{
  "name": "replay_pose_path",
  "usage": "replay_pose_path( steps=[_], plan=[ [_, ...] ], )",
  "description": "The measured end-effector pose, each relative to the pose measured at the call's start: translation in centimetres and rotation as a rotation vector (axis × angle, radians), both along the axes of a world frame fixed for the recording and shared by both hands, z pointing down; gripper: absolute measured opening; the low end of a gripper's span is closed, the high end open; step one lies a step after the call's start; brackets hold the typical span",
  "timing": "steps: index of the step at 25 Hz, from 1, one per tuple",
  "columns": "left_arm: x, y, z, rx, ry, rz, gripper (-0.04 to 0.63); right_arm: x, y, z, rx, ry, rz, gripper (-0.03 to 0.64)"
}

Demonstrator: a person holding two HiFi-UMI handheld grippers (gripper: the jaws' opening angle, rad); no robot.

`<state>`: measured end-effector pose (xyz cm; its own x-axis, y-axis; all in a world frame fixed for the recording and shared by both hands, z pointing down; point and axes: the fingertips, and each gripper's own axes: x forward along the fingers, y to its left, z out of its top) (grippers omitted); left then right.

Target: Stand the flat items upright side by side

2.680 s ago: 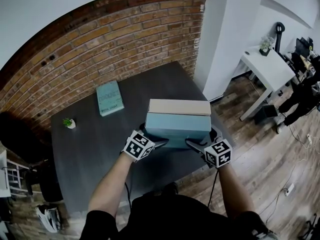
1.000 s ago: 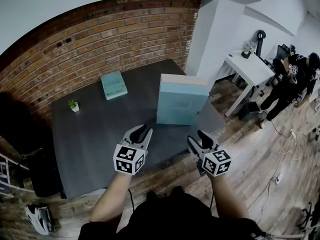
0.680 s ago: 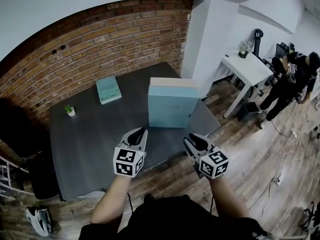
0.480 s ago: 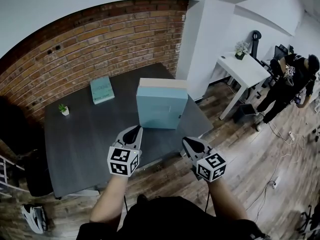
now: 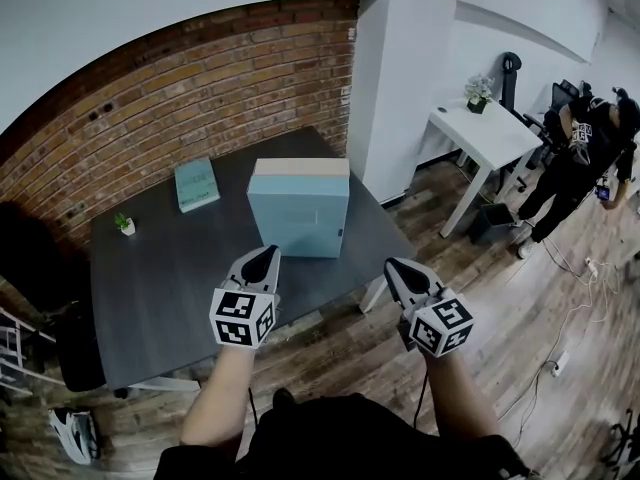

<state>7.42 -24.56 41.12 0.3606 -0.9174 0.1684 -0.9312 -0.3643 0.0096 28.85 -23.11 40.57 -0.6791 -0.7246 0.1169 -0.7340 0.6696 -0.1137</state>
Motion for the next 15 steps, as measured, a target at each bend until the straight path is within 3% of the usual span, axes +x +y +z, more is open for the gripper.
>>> replay_pose_path(
  steps=[6, 15],
  plan=[
    [-0.1, 0.0, -1.3, 0.025, -0.024, -0.015, 0.018, 0.4, -0.7, -1.3, 0.037, 0.003, 0.002, 0.015],
    [-1.9, 0.4, -0.9, 0.017, -0.035, -0.035, 0.017, -1.3, -0.8, -0.3, 0.016, -0.007, -0.013, 0.015]
  ],
)
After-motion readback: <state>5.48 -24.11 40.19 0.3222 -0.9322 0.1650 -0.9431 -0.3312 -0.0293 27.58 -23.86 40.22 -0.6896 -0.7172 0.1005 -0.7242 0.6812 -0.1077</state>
